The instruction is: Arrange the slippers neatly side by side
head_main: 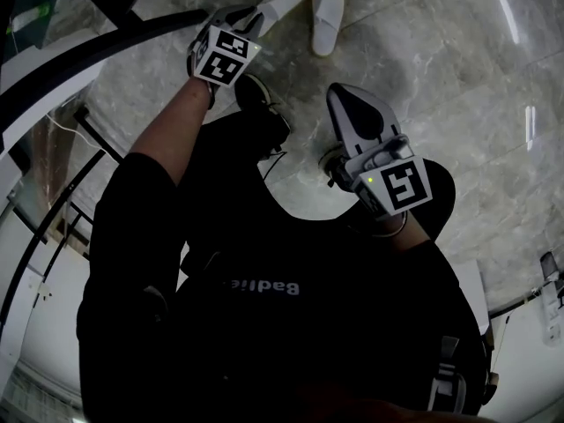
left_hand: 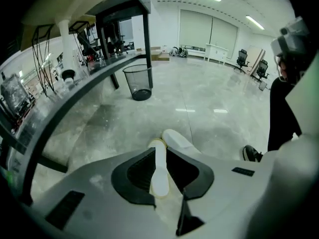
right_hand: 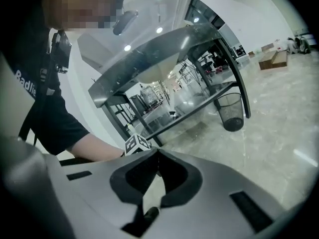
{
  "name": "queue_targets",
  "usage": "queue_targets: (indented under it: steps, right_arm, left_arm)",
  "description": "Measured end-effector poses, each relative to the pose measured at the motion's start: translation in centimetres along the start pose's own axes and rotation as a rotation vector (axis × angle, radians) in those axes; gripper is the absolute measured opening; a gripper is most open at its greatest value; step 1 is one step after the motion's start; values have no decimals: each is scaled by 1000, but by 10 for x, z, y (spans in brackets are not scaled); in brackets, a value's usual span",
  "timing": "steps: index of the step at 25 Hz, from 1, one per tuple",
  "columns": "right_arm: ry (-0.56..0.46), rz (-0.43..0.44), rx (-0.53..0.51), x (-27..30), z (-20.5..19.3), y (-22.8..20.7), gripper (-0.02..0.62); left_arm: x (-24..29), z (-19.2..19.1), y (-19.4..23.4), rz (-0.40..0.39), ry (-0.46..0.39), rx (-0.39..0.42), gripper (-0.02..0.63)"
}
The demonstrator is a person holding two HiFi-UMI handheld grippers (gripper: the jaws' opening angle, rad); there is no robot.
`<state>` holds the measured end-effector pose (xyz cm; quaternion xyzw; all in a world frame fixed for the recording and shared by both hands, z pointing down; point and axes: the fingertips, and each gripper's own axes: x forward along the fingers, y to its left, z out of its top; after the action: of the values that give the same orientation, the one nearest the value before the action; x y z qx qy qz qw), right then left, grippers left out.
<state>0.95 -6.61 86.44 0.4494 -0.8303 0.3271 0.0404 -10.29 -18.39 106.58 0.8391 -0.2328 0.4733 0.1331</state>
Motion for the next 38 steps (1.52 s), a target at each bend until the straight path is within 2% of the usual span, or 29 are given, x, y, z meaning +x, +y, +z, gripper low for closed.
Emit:
queue_targets:
  steps: [2,5,7,11,12,15,19,24,31,32,33,34,38]
  right_arm:
    - [11,10,7,10,-25,-18,0]
    - [10,32,-3,24,-47,-41,0]
    - [0,38,-5,30,-52,-54,0]
    - [-59,55,-6,36,-42,-67,0]
    - [-73,64,-10,37,-39,-66,0]
    - [-95,99,-24,38,-34,-60,0]
    - [-79,128,-28,42,-42,-58,0]
    - [-50,93,-15,40,-51,-72,0]
    - [-26,99,2,40,-59,-74,0]
    - [-21,96,8,40,-60,-75,0]
    - [-19,91,13,39,-60,-76,0]
    - [-18,85,19,39,-60,-78,0]
    - [-26,83,33,39,-57,-79,0]
  left_arm:
    - [26,-14,6,-31,30,7,43]
    - [63,-31,16,-43,69,89,64]
    - [84,-46,20,-49,125,132,89]
    - [125,-75,22,-78,214,163,91]
    - [134,-81,23,-80,229,163,92]
    - [156,-90,32,-50,265,117,153]
    - [177,-103,33,-26,313,47,153]
    - [195,-110,28,-23,326,-4,153]
    - [214,-124,30,10,454,33,150]
    - [215,-124,31,19,462,28,112]
    - [216,-123,31,27,466,11,31]
    - [217,-123,31,25,467,-27,28]
    - [218,-127,19,-35,471,-278,20]
